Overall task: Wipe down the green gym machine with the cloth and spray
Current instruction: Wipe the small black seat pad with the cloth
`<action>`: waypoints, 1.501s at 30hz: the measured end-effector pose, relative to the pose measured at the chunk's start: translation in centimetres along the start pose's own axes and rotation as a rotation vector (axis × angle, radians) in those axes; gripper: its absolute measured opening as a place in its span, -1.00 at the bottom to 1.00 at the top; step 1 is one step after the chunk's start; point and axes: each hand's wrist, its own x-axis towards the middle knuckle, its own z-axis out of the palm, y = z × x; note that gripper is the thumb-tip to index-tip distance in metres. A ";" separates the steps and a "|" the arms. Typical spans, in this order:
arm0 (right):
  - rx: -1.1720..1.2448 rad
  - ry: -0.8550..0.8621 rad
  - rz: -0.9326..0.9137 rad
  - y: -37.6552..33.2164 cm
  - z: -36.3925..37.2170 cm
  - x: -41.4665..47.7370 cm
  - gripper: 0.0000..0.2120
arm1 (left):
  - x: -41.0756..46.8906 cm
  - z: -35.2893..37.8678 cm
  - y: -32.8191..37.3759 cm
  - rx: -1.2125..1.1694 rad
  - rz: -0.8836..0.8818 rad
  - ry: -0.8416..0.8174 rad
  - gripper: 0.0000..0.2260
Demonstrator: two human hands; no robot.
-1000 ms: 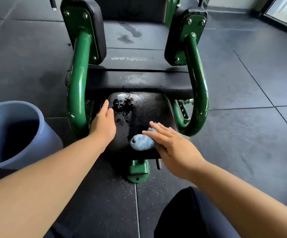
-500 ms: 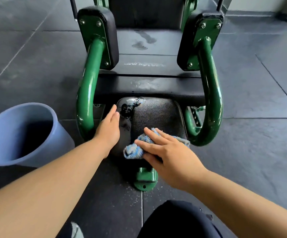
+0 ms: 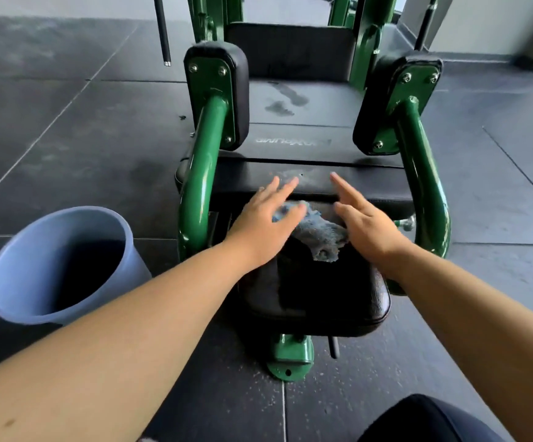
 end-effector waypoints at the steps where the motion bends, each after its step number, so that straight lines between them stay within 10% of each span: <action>1: -0.071 0.111 0.063 0.8 -0.6 -0.4 -0.54 | 0.5 0.3 -0.1 0.178 0.084 -0.086 -0.59; 7: -0.232 0.099 0.147 3.0 0.2 -0.7 -0.61 | -2.2 0.7 -1.4 0.369 0.320 -0.102 -0.72; 13: -0.224 0.116 0.148 3.8 0.4 -0.7 -0.61 | 4.5 1.0 -1.2 0.320 0.058 0.051 -0.56; 18: -0.210 0.114 0.151 3.7 -0.1 -0.9 -0.60 | 2.0 0.2 -1.3 0.243 0.069 0.028 -0.88; 21: -0.166 0.119 0.140 3.7 0.2 -1.3 -0.61 | -2.7 -0.2 -2.0 0.232 0.105 0.019 -0.65; 24: -0.163 0.121 0.136 3.4 0.2 -1.2 -0.61 | -1.8 0.5 -2.2 0.331 0.157 0.090 -0.83; 30: -0.149 0.128 0.129 4.0 0.1 -1.1 -0.61 | 6.8 2.6 -1.9 0.375 -0.144 0.244 -0.75; 38: -0.229 0.103 0.132 3.3 0.2 -1.0 -0.60 | -8.3 -0.1 -2.4 0.231 0.167 -0.044 -0.58; 45: -0.200 0.127 0.133 3.5 0.1 -0.9 -0.61 | 1.9 0.6 -2.5 0.275 0.080 -0.054 -0.70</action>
